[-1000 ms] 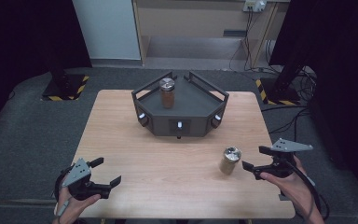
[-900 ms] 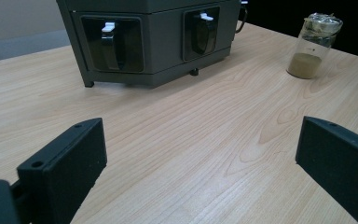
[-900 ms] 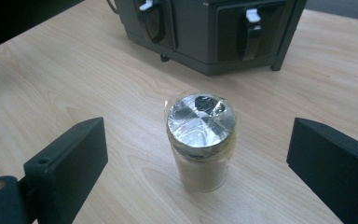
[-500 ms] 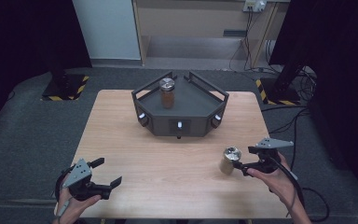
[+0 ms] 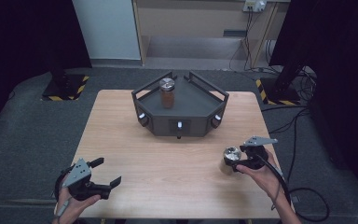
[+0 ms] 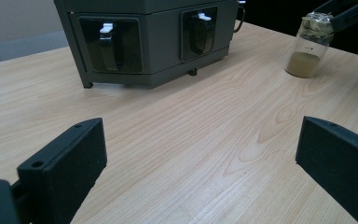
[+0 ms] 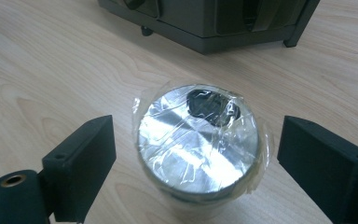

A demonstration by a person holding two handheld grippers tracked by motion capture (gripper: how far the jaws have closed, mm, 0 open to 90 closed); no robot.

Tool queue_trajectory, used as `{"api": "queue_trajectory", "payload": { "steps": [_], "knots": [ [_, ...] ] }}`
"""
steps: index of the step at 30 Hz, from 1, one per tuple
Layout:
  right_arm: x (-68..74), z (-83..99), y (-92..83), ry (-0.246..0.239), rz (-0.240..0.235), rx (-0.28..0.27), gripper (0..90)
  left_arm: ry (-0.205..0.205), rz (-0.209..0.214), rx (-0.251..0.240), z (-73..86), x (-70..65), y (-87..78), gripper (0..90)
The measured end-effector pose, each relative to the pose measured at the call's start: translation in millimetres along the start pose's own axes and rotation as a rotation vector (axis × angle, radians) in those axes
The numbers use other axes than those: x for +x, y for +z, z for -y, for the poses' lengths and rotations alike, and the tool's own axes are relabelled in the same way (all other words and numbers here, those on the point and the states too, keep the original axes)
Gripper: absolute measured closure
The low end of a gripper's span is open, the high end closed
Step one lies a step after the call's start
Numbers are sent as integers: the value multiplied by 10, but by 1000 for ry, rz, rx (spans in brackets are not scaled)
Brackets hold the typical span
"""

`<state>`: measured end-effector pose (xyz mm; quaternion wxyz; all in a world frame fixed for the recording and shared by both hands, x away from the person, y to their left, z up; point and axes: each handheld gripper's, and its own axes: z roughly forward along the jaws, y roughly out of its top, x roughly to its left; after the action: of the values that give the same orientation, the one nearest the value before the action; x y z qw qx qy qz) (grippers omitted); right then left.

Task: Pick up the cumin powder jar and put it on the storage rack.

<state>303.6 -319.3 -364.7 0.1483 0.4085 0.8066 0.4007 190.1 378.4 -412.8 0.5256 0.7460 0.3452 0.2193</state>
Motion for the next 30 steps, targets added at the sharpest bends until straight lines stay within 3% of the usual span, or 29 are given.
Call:
{"api": "queue_trajectory", "payload": {
  "steps": [6, 9, 15, 22, 30],
  "knots": [
    [49, 3, 75, -48, 21, 2, 236, 1, -1, 7, -6, -3, 9, 9],
    [72, 27, 89, -50, 25, -10, 302, 3, -2, 9, -9, -7, 8, 9],
    [125, 36, 82, -54, 44, -15, 328, 2, -3, 9, -9, -8, 8, 10],
    [38, -39, 63, -83, 7, -5, 332, 1, -2, 7, -7, -6, 6, 10],
    [-73, -336, -29, -156, -71, 6, 332, 1, -1, 7, -8, -3, 4, 10]
  ]
}}
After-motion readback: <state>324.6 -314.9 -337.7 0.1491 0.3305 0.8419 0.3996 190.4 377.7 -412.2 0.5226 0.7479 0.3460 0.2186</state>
